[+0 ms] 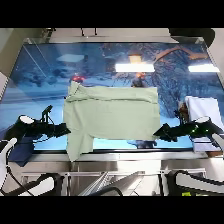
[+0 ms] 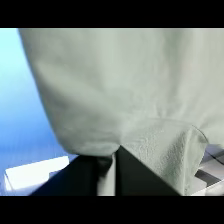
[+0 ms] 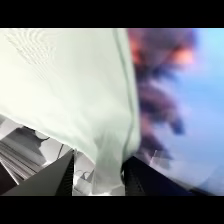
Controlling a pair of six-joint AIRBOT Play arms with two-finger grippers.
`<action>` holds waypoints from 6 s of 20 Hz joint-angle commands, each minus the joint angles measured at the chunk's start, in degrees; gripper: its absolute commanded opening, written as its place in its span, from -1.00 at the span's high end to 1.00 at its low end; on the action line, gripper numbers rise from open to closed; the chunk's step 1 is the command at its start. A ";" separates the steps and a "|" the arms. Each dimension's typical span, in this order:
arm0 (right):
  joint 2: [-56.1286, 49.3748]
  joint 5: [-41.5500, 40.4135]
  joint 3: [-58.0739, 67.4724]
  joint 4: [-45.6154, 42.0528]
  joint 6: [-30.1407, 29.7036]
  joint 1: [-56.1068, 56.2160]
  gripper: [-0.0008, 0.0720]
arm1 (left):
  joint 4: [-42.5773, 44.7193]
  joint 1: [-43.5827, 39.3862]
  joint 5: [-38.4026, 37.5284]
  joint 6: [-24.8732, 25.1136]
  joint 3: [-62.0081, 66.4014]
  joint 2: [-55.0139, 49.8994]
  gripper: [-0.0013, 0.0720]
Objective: Fold the shirts.
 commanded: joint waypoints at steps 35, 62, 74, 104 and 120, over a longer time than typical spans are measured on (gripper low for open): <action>-30.18 -8.72 46.77 14.75 -0.59 9.53 0.91 | -6.99 -7.17 -19.85 -6.51 78.55 -47.58 0.92; -31.23 9.35 59.87 12.02 0.46 7.26 0.93 | -7.43 -18.36 -21.59 -10.78 76.91 -38.88 0.93; -19.71 16.33 66.31 27.10 4.20 14.51 0.93 | -7.54 -44.30 1.29 -21.00 84.35 -59.21 0.93; -38.01 -45.51 66.31 39.39 -14.27 61.66 -0.28 | -18.08 6.56 -31.85 -14.03 69.35 -18.12 0.93; -38.60 -4.22 66.31 8.31 16.37 32.41 -0.71 | -17.86 6.54 -33.09 -13.38 69.13 -15.89 0.93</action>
